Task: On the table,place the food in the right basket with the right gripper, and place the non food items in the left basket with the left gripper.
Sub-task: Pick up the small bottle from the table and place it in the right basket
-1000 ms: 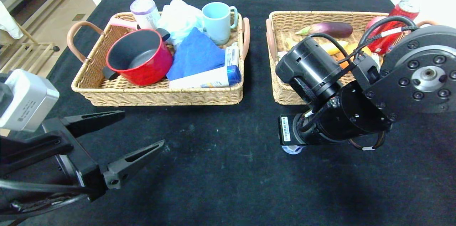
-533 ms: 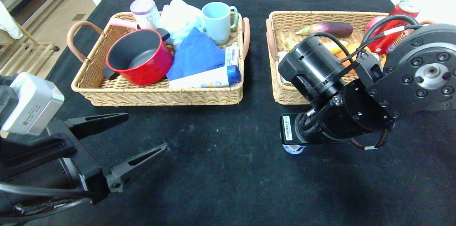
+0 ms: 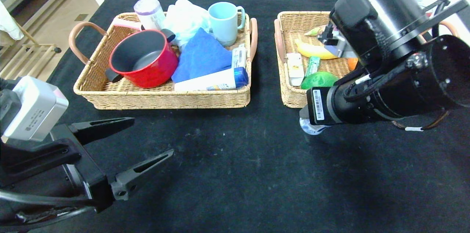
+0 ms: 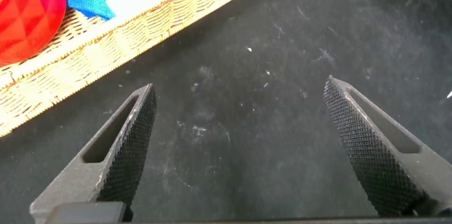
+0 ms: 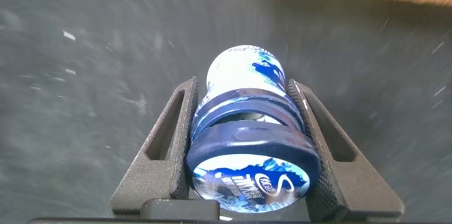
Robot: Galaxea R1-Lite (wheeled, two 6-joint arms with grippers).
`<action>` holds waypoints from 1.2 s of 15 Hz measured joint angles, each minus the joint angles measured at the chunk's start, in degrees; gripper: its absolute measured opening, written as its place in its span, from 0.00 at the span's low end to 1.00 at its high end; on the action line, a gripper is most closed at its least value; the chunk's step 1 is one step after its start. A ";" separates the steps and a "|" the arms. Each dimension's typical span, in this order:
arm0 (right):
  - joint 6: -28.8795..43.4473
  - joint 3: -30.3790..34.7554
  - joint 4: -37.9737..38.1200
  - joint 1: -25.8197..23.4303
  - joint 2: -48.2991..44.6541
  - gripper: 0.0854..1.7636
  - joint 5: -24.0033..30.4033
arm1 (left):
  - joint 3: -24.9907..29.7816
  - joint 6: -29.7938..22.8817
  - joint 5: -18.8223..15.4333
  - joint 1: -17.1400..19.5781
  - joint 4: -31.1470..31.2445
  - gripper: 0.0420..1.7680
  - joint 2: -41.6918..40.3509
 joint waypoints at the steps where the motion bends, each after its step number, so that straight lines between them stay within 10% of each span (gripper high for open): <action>1: -1.19 -1.79 -0.20 -0.51 -0.30 0.49 0.00 | 0.00 0.01 -0.02 -0.02 0.09 0.97 -0.02; 18: -15.69 -6.79 -49.09 -16.64 13.15 0.49 -1.84 | 0.00 0.80 0.00 -0.11 0.39 0.97 0.13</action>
